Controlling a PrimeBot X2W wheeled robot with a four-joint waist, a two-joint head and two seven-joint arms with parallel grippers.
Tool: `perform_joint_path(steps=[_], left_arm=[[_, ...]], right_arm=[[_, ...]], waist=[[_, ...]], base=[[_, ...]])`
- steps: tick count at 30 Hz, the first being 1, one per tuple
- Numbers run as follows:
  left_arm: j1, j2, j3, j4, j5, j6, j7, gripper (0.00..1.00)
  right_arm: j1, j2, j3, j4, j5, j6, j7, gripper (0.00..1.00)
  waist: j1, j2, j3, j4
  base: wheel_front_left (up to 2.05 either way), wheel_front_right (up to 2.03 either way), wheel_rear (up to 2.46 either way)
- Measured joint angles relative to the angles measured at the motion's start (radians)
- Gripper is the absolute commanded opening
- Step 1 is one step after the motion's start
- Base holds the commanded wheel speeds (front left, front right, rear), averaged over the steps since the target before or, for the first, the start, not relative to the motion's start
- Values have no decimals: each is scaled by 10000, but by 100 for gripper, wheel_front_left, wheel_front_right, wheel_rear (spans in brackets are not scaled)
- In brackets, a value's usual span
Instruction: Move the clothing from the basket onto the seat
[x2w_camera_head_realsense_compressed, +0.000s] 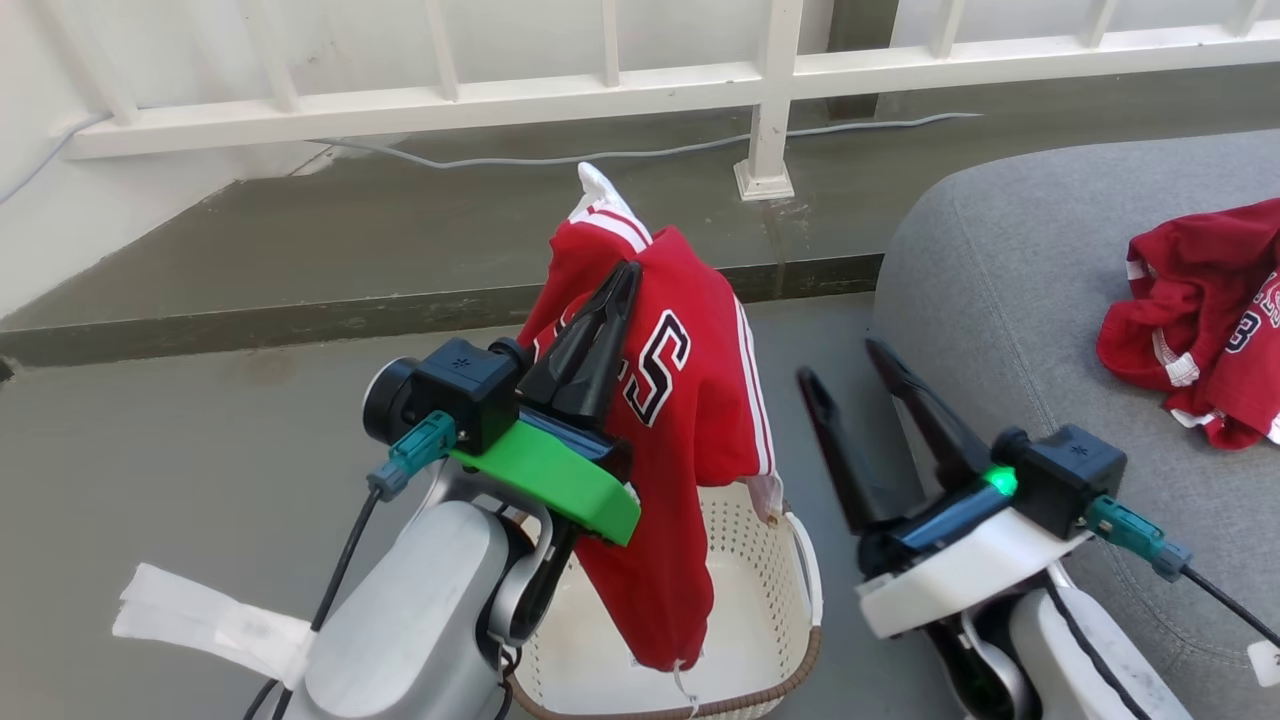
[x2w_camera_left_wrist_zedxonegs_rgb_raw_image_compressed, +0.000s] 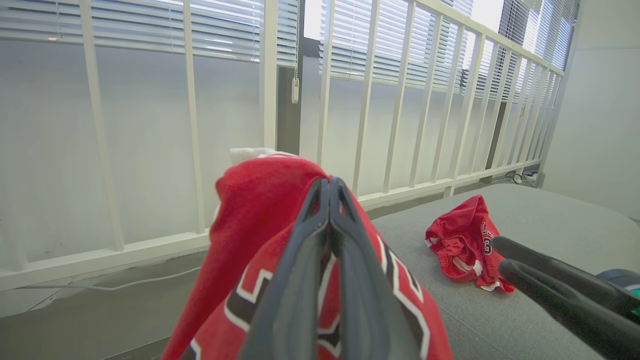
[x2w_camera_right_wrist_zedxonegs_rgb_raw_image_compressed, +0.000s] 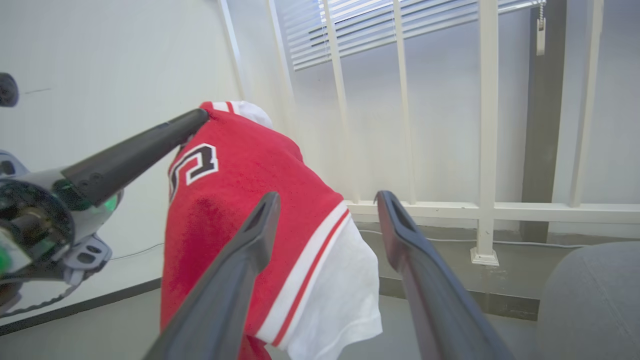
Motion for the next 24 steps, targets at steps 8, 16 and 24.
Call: perform_joint_path(steps=[8,16,24], left_arm=[[110,17,-111,-253,2,71,161,0],[111,12,-447,-600,58,40,263,0],[112,13,-627,-947,73,12,385,0]], right_arm=[[-271,140,1198,-991,385,102,604,100],[-444,150,1662,-738,439,104,1068,100],[-867,153,1791,196,347,104,1430,82]], waist=[[0,0,-21,-2],[0,0,-30,139],[0,0,-4,348]], base=[[0,0,0],[0,0,0],[0,0,0]])
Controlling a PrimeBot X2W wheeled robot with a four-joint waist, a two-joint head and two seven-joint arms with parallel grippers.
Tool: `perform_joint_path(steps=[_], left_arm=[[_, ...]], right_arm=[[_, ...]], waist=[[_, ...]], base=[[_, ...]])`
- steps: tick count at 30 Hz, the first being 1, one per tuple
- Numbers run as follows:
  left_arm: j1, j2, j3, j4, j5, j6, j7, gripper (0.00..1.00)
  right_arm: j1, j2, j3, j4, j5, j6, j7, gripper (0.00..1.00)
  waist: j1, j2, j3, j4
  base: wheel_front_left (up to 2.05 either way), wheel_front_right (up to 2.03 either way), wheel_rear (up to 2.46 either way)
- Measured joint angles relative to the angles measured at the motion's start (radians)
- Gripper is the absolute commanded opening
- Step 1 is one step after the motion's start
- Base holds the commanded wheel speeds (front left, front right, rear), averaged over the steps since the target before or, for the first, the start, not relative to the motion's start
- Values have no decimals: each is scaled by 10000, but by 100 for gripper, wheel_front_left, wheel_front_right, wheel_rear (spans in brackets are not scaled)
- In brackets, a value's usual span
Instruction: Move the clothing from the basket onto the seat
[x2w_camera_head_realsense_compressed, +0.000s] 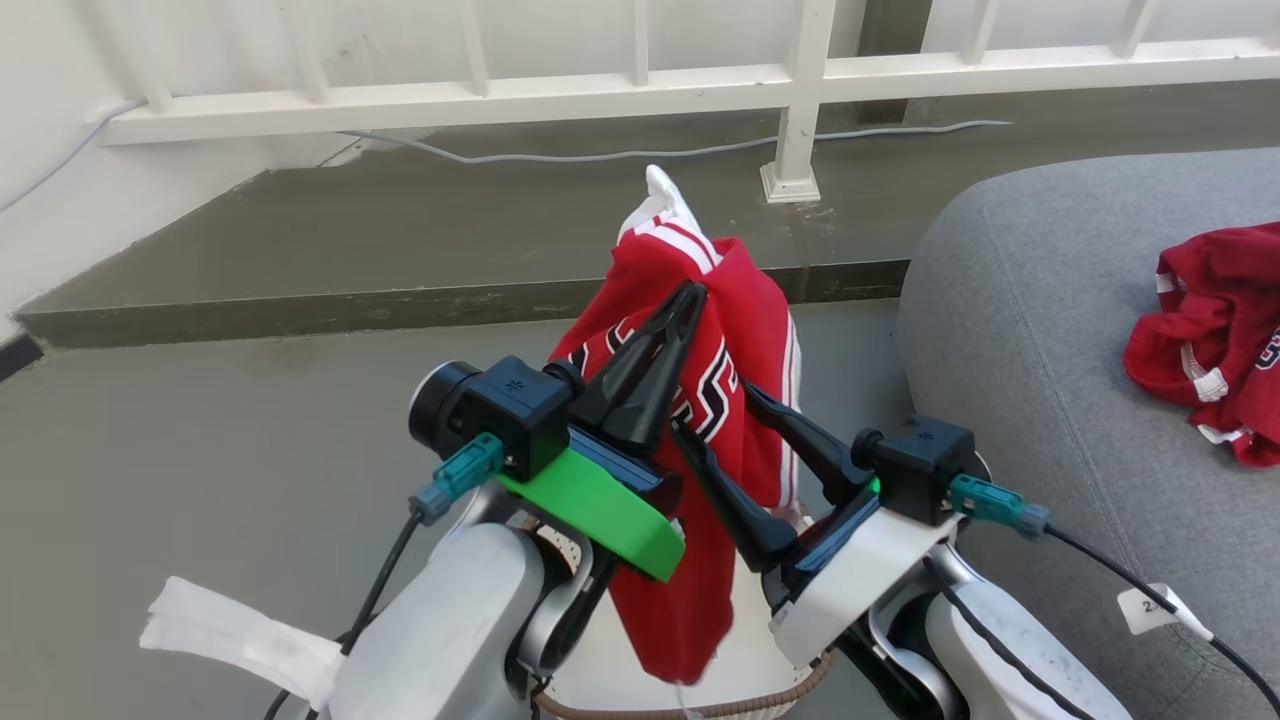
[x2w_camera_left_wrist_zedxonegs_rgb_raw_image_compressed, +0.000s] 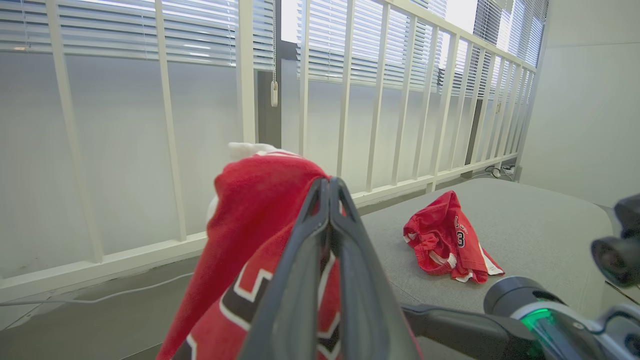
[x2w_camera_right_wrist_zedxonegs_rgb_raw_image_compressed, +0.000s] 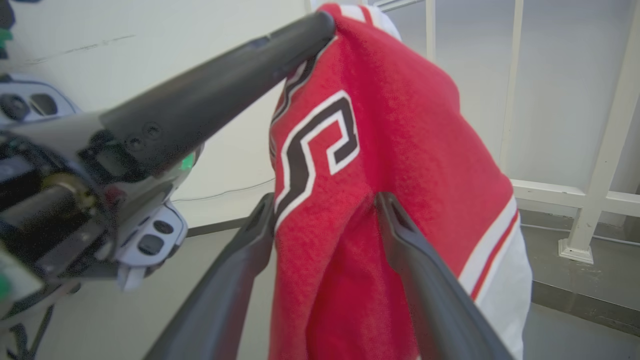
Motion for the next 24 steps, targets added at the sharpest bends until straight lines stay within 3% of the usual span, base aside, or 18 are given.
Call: perform_joint_path(steps=[1,2,3,17,19,20,24], left_arm=[[0,0,-29,-12,0,0,12,0],[0,0,-67,-38,0,-2,36,0],[0,0,-117,-79,0,-2,38,0],[11,4,-224,-362,0,-4,213,0],[11,10,-224,-393,0,-2,217,44],[11,23,-230,-420,0,-4,226,96],[18,290,-272,-581,38,-77,399,100]], right_arm=[[-18,8,38,90,0,0,2,40],[-50,13,65,184,4,0,17,6],[-103,17,84,286,4,0,48,0],[-516,136,10,723,543,2,-140,0],[-532,144,-98,727,646,2,-222,0],[-540,144,-169,731,671,2,-291,0],[-807,155,-433,865,702,-10,-456,0]], waist=[[0,0,4,13],[0,0,7,27],[0,0,11,41],[0,0,76,110],[0,0,81,99],[0,0,84,91],[0,0,101,-23]], base=[[0,0,0],[0,0,0],[0,0,0],[0,0,0],[0,0,0],[0,0,0],[0,0,0]])
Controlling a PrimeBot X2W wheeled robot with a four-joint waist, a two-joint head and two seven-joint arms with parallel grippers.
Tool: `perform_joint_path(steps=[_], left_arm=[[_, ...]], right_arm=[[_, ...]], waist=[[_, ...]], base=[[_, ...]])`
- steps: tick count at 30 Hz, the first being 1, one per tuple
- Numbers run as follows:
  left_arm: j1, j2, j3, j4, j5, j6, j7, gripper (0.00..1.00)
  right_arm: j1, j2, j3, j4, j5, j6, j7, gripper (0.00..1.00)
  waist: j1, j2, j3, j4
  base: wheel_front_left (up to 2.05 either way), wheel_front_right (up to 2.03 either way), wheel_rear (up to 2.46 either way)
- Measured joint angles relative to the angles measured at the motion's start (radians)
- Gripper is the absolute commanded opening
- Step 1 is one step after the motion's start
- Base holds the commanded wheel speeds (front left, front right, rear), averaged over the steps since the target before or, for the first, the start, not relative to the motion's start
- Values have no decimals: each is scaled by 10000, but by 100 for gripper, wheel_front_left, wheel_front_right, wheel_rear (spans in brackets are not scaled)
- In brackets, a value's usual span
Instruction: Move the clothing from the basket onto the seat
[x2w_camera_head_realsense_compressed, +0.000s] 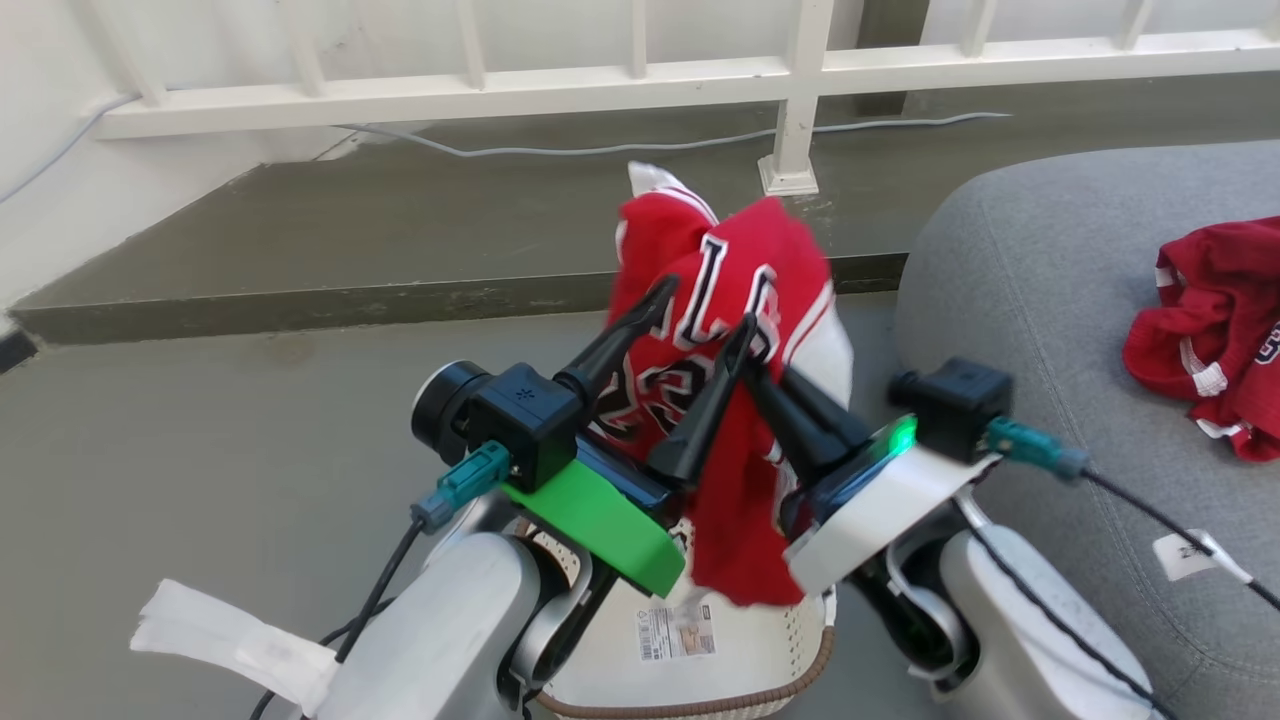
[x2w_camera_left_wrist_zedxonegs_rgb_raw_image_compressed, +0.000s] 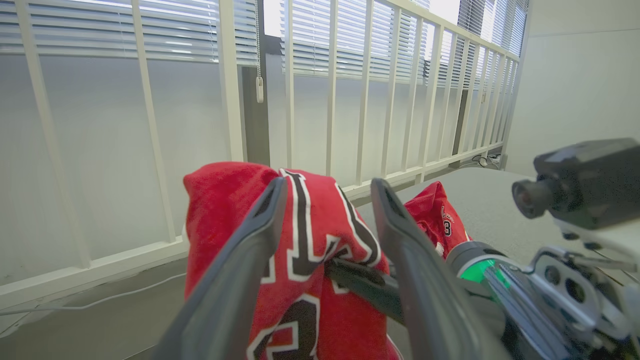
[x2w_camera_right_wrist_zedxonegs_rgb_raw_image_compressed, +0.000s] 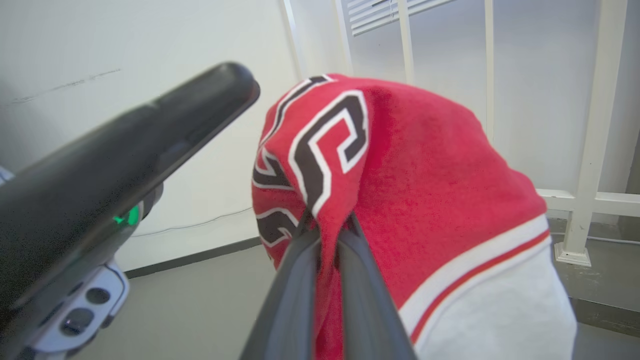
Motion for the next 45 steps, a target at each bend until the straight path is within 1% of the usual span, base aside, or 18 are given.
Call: perform_joint_path(steps=[2,5,6,8,12,17,22,24,28,34,35,45], left_arm=[[12,46,-52,0,12,-15,4,100],[19,98,-217,-13,48,-40,144,100],[29,119,-286,-13,48,-109,188,100],[33,230,-420,-21,84,-182,270,100],[146,499,-746,-35,199,-291,554,100],[459,771,-1189,-42,500,-443,930,100],[683,918,-1262,-94,518,-441,1043,100],[686,930,-1262,-159,569,-437,1045,100],[687,947,-1260,-339,596,-408,1051,100],[687,1043,-1254,-424,702,-359,1062,100],[687,1055,-1254,-445,713,-347,1124,100],[684,1241,-1264,-685,1066,-276,1325,100]], right_arm=[[-82,0,-238,56,17,-88,-92,0],[-146,-8,-502,173,27,-109,-180,0],[-147,-13,-554,236,27,-182,-182,0],[-147,-56,-721,378,27,-278,-215,0],[-154,-339,-1091,591,27,-439,-282,0],[-203,-447,-1457,775,65,-545,-395,0],[-217,-679,-1822,1024,130,-721,-479,0],[-217,-723,-1964,1080,136,-725,-504,0],[-213,-821,-2134,1214,207,-888,-591,0],[-121,-855,-2405,1333,389,-993,-725,0],[-114,-857,-2433,1352,416,-1051,-773,0],[-84,-892,-2794,1371,648,-1103,-1032,0]], waist=[[0,0,10,-48],[0,0,20,-90],[0,0,22,-103],[0,0,27,-126],[0,0,47,-181],[0,0,147,-351],[0,0,285,-598],[0,0,350,-708],[0,0,483,-967],[0,0,686,-1475],[0,0,722,-1570],[0,0,1197,-2566]], base=[[0,0,0],[0,0,0],[0,0,0],[0,0,0],[0,0,0],[0,0,0],[0,0,0],[0,0,0],[0,0,0],[0,0,0],[0,0,0],[0,0,0]])
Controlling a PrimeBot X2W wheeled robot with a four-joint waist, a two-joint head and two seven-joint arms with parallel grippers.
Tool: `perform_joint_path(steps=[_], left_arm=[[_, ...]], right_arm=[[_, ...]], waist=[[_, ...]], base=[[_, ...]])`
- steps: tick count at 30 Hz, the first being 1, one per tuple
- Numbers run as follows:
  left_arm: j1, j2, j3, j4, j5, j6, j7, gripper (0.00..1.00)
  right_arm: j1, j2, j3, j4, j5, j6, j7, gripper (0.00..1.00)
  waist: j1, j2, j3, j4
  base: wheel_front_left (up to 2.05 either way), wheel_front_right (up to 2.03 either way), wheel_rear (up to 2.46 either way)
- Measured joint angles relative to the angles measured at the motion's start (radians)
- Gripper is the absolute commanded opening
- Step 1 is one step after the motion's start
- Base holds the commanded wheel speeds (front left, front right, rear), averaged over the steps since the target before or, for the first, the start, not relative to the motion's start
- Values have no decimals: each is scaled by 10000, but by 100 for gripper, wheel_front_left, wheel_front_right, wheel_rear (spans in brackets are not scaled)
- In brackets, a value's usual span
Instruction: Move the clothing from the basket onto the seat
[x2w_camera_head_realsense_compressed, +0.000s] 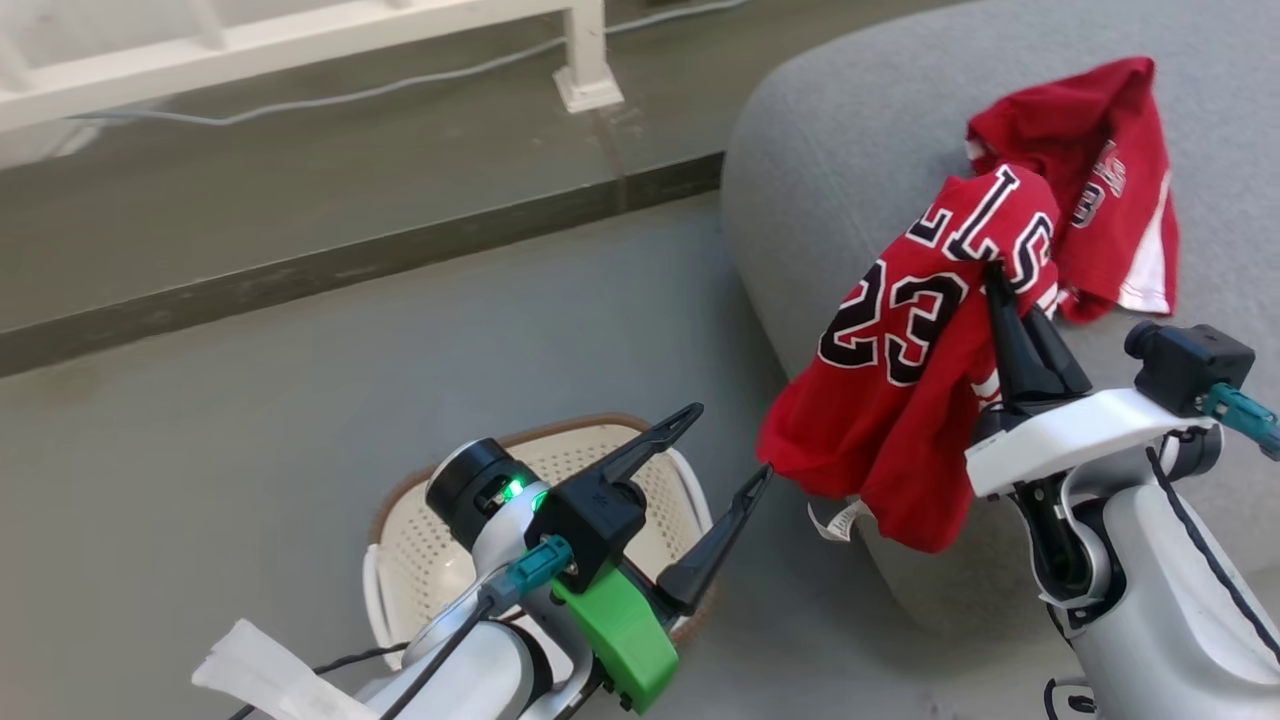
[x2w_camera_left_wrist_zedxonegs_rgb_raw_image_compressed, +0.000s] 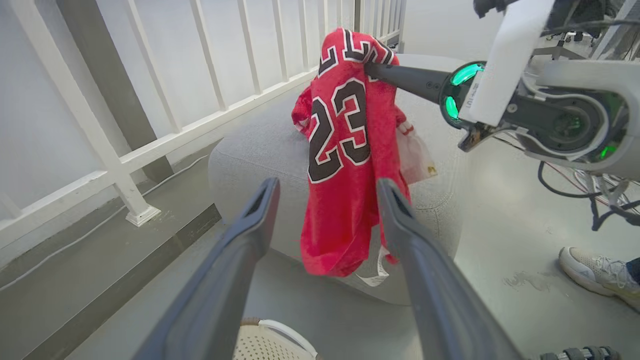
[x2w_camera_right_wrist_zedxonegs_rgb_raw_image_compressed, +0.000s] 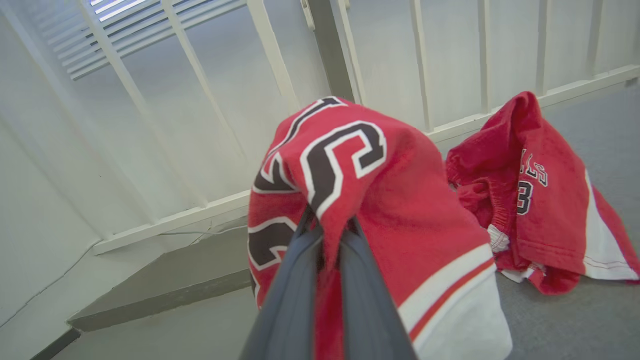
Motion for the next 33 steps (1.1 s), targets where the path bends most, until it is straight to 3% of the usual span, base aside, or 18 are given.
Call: perform_joint_path(steps=[11,17,33], left_arm=[[-249,8,-77,-150,221,15,174,100],[-388,17,-52,-268,293,36,249,100],[-879,-27,-320,-378,575,61,458,100]], right_arm=[[-121,-81,-692,-23,255,-44,-303,0],[-983,-242,-1266,19,533,-33,-470,0],[-4879,-1929,-2982,1032,704,-54,-568,0]], waist=[[0,0,739,-688],[0,0,1162,-875],[1,0,2146,-772]], base=[[0,0,0],[0,0,0],[0,0,0]])
